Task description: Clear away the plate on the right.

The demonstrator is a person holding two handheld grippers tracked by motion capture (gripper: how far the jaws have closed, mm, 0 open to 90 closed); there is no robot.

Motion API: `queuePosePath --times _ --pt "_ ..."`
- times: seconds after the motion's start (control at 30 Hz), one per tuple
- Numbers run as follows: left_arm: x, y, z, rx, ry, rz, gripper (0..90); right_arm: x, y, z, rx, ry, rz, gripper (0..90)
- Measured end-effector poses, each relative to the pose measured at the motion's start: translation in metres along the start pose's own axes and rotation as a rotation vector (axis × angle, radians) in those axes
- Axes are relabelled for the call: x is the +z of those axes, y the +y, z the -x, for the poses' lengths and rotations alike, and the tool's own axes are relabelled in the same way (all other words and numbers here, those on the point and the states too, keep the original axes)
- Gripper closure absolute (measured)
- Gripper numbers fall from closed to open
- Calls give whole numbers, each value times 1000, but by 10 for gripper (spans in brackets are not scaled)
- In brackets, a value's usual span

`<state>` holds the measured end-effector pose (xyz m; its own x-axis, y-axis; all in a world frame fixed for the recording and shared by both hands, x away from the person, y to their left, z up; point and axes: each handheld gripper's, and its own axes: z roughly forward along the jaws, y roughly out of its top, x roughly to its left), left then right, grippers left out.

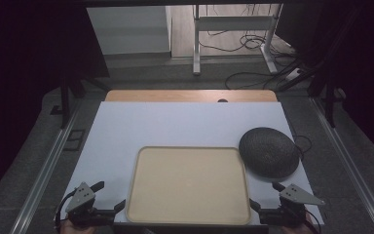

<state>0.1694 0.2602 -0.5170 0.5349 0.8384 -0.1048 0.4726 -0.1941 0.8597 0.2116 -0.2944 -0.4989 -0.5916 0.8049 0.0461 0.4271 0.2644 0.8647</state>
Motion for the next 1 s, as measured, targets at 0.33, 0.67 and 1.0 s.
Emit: queuePosePath --times 0.33,0.67,1.0 --pt "-1 -1 0 -14 -14 -32 15 8 1 -5 -53 -7 -40 0" --pt "-2 -2 -1 -2 7 -24 11 10 1 -7 -85 -15 -73 0" --pt "-1 -2 -1 5 4 -33 11 10 4 -4 -85 -15 -78 9"
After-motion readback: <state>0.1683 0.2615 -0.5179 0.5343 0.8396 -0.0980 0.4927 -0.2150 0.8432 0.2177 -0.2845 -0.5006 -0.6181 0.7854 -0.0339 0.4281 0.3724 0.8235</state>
